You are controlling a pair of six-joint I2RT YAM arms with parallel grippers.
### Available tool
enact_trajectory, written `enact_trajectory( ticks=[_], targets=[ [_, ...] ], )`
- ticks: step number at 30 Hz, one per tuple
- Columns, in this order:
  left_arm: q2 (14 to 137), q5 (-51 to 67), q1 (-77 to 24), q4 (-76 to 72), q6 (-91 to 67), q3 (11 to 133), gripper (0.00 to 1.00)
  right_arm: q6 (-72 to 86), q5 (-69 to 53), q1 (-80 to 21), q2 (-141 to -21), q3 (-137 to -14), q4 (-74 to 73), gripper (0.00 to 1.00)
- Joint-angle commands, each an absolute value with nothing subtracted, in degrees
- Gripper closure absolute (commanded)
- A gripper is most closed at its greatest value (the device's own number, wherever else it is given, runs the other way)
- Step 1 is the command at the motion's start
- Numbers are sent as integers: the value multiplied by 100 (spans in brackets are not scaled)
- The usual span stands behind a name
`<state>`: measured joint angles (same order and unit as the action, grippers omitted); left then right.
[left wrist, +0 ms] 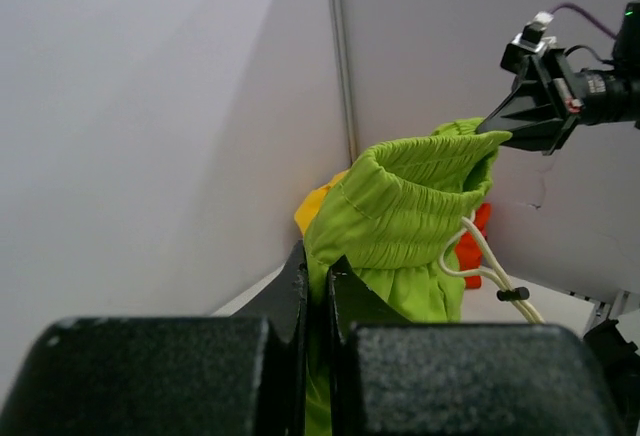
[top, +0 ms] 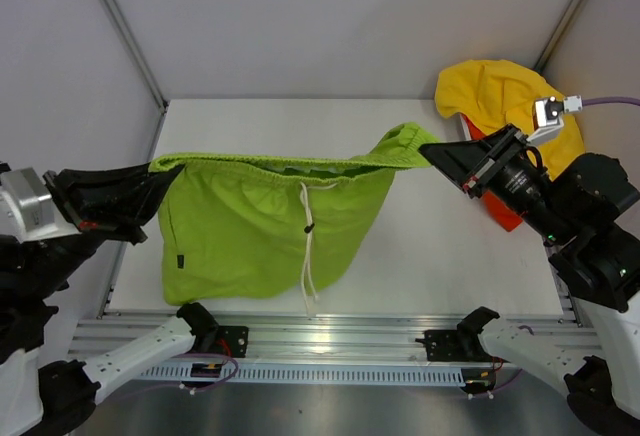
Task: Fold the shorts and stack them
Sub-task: Flatten the shorts out
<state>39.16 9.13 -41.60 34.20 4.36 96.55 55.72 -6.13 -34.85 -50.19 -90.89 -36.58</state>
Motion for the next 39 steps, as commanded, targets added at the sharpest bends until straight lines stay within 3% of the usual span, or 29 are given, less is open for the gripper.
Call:
enact_trajectory(
  ticks=[1,11,16,22,29,34,39],
  targets=[
    [3990,-8,-4131,2928,334,9477,100,5335,-211,-3419,-5132,-9220,-3683,100],
    [4209,-930,-4131,2689,580,9326,100,5282,-597,-3288,-5923,-9211,-3113,100],
    [4526,-1327,-4131,2751,861,9527,100,5414,-1422,-2875,-6582,-9518,-2716,100],
    [4518,-573,-4131,2777,1002,9931,100,5423,-2021,-2620,-6636,-9669,-2602,100],
    [4281,-273,-4131,2865,976,9651,100,5616,-2733,-1934,-6206,-8878,-2531,100],
    [4307,130,-4131,2690,529,9537,100,5572,-2794,-1820,-6108,-9087,-2514,100],
    [4421,-289,-4131,2663,264,9388,100,5678,-3006,-1775,-6407,-9421,-2356,100]
  ],
)
